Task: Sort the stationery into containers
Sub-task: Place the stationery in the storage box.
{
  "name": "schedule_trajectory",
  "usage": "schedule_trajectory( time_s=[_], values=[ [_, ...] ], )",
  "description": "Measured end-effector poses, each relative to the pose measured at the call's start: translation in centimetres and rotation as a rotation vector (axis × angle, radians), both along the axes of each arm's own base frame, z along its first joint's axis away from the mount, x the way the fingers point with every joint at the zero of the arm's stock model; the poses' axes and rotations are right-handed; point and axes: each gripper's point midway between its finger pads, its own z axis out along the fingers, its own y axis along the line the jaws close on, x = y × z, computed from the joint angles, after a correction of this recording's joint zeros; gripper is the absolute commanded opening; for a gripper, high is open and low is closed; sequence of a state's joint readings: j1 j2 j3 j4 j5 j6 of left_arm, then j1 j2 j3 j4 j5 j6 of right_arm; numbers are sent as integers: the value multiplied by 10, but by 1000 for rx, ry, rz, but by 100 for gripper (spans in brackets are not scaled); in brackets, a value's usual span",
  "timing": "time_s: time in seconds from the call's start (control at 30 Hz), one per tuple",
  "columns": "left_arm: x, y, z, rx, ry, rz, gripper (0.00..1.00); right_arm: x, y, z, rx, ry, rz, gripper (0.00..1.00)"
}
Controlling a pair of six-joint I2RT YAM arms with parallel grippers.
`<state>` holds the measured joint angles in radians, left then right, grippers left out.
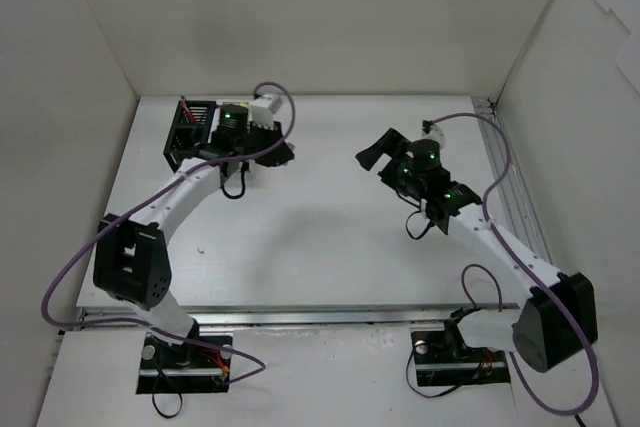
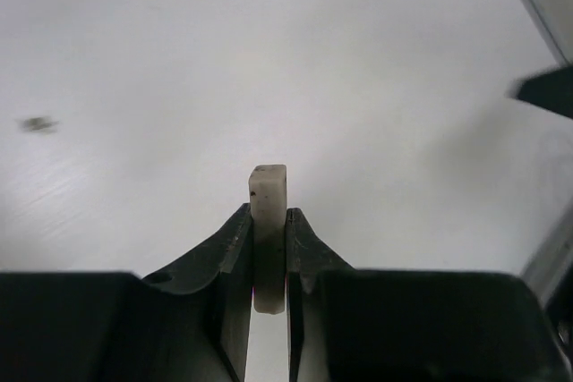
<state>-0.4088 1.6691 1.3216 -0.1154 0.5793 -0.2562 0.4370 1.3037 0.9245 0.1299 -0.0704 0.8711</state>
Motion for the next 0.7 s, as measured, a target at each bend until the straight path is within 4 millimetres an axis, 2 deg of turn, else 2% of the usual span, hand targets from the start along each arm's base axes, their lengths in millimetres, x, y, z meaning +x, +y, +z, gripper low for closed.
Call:
schedule_trajectory(
  time_s=[0.1,0.17,0.27,0.33,0.47,0.7],
  values=[
    [35,77,19,34,-48,231,0,-5,-37,24,-23,-80,-104,98],
    [50,125,27,65,-69,373,0,-10,-62,33,-47,-121,-174,98],
    [63,193,27,121,-56,568,0,-19,-84,34,-93,-147,-233,98],
    [67,224,22,152,-38,655,0,-23,-94,30,-133,-145,-255,98],
    [78,263,15,183,-19,756,0,-25,-108,18,-204,-122,-272,98],
    [103,299,-8,220,13,827,0,-24,-121,7,-267,-94,-278,98]
  ],
)
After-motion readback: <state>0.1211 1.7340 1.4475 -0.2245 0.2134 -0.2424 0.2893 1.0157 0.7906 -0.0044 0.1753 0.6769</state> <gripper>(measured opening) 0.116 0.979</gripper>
